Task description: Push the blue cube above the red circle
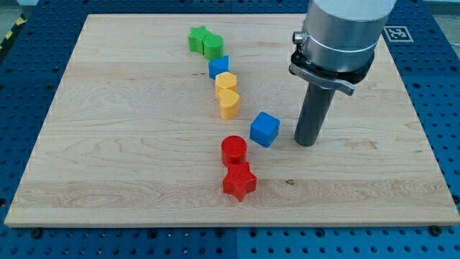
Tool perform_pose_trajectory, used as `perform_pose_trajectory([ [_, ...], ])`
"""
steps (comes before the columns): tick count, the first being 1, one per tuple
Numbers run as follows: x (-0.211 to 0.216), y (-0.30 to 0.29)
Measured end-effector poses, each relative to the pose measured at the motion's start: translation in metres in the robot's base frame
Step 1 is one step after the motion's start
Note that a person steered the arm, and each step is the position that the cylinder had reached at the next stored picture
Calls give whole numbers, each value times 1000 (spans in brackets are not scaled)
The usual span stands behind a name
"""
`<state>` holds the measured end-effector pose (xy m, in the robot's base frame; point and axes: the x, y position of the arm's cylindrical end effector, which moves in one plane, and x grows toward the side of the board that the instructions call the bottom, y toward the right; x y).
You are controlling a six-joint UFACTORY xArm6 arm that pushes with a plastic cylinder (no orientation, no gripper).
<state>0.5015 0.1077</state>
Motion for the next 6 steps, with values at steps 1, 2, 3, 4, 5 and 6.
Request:
perform_pose_trajectory([
  [1, -12, -9],
  [2, -12, -26],
  [3, -12, -49],
  [4, -12, -65],
  [5, -12, -70],
  [6, -13, -72],
])
